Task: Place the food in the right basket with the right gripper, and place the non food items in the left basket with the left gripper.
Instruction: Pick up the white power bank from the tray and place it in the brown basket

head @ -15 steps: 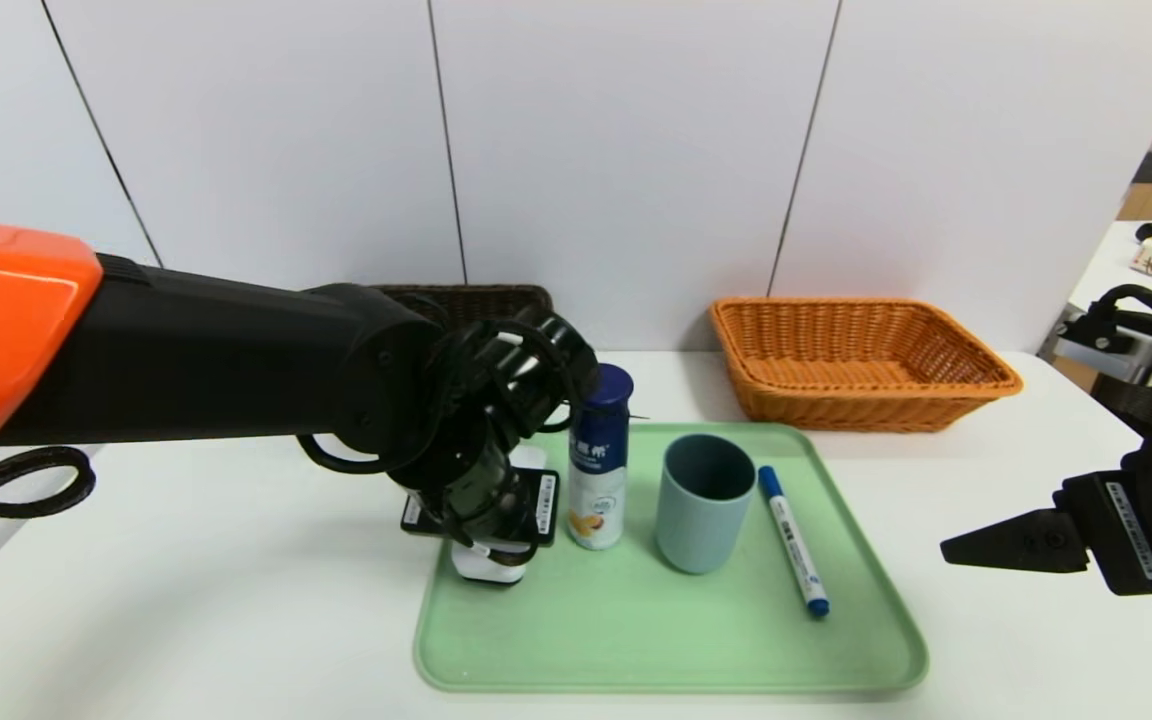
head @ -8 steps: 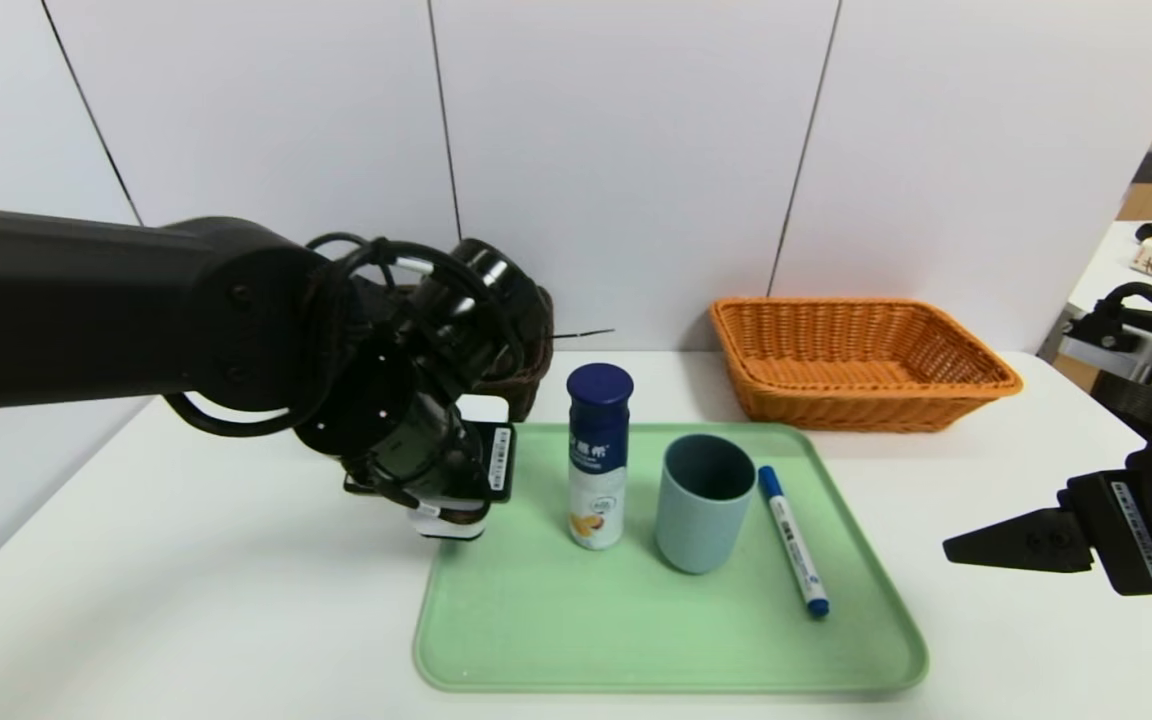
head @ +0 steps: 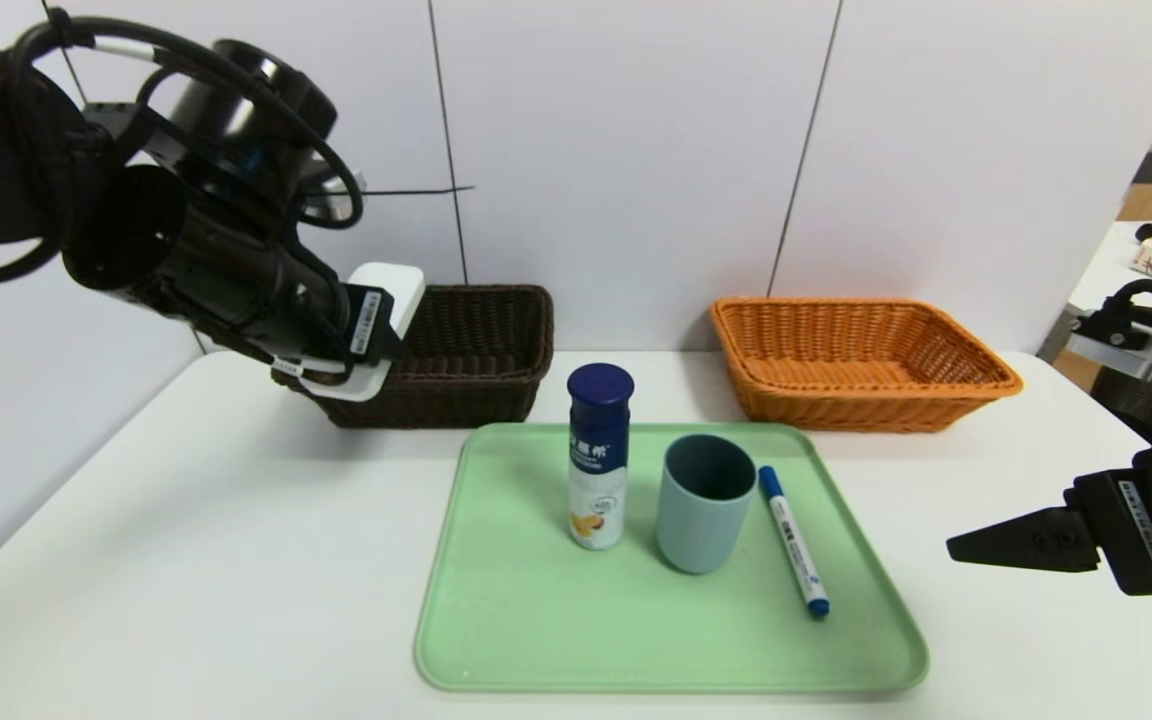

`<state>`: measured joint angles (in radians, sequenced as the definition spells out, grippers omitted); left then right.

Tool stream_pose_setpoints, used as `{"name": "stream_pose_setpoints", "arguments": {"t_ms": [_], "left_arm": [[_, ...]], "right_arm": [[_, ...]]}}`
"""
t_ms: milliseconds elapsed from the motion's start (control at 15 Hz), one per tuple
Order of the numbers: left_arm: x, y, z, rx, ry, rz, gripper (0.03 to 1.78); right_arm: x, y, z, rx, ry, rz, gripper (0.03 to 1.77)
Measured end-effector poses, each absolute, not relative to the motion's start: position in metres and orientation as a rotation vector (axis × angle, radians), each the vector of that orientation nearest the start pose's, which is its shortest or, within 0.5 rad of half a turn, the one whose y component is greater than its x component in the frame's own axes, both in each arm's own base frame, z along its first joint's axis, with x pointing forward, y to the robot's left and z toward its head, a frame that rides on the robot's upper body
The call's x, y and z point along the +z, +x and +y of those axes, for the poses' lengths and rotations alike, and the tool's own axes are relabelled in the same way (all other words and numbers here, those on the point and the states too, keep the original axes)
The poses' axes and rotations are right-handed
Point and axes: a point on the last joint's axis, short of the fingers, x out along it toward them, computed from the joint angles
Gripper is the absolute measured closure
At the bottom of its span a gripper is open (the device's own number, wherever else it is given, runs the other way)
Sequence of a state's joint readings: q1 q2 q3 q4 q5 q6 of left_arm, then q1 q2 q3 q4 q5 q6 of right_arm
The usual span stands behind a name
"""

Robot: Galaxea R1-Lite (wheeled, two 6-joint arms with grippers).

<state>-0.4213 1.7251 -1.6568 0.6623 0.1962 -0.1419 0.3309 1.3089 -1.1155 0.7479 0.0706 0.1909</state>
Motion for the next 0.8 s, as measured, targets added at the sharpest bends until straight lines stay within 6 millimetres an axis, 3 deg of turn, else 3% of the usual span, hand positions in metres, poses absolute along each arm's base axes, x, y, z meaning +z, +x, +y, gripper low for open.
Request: {"name": "stream_pose_setpoints", "arguments": {"t_ms": [267, 800], "left_arm": [[0.308, 0.310, -0.097, -0.333, 0.222, 0.621, 0.81], [0.274, 0.376, -0.052, -0.562, 0.499, 0.530, 0.81]], "right_arm": [[0.249, 0.156, 0.055, 0.281, 0.053, 0.958, 0.10], [0.253, 0.145, 0.051, 0.285, 0.057, 0.931, 0.10]]}}
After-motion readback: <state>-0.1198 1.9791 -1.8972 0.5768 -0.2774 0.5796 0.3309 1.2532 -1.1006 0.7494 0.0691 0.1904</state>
